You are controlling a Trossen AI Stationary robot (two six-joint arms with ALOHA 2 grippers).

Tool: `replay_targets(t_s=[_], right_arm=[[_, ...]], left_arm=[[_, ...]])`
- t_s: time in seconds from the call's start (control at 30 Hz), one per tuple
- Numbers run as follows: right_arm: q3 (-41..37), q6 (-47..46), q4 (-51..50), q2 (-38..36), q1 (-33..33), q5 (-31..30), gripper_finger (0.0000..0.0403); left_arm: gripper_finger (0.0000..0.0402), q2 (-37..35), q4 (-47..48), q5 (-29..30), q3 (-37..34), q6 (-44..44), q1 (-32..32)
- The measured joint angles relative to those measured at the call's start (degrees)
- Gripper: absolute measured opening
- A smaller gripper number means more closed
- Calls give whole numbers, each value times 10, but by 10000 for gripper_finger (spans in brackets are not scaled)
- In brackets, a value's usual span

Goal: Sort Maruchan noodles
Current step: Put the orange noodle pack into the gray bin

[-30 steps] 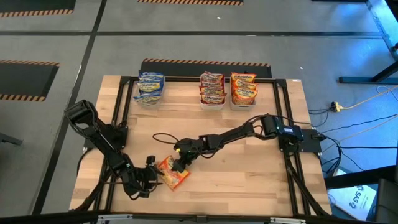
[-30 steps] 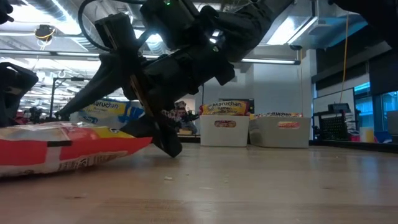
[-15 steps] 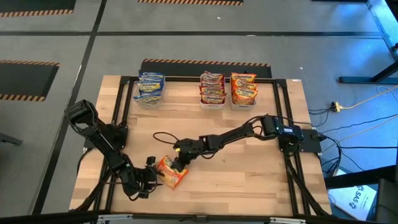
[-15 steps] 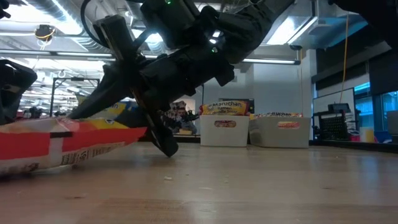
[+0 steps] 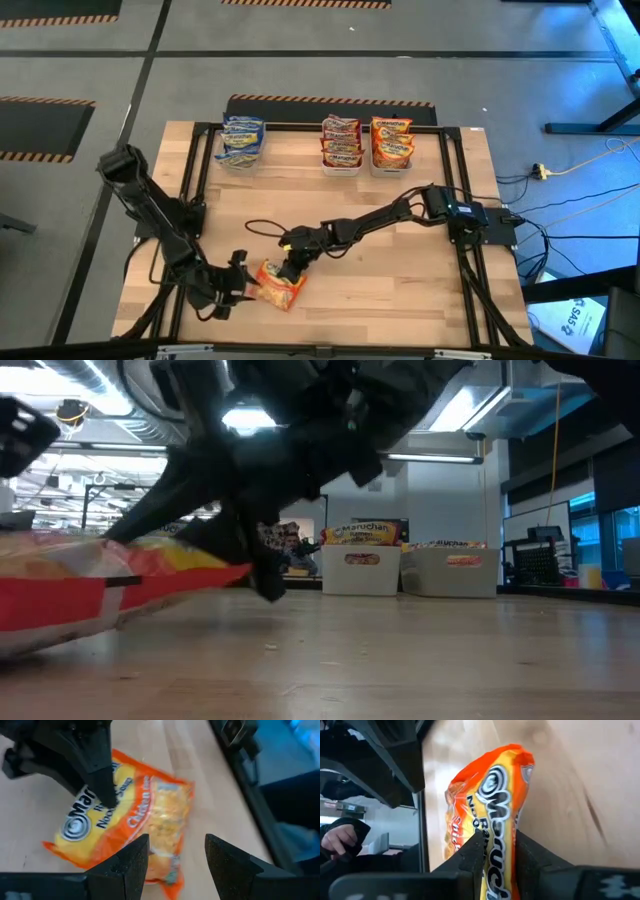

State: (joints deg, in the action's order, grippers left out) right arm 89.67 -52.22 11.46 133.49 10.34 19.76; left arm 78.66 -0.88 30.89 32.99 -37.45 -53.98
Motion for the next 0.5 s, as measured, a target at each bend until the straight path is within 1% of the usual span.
replay_targets(t_s=[0.1, 0.23, 0.4, 0.5], right_arm=[[1, 31, -36, -25, -1, -7, 73], [1, 89, -124, -63, -1, -46, 73], [1, 140, -216, -116, -1, -93, 73], [2, 165, -237, -125, -1, -92, 73]], left_arm=[[188, -44, 41, -5, 0, -28, -8], [188, -89, 81, 2, 0, -51, -15], [188, -111, 91, 7, 1, -55, -15], [188, -111, 91, 14, 1, -55, -15]])
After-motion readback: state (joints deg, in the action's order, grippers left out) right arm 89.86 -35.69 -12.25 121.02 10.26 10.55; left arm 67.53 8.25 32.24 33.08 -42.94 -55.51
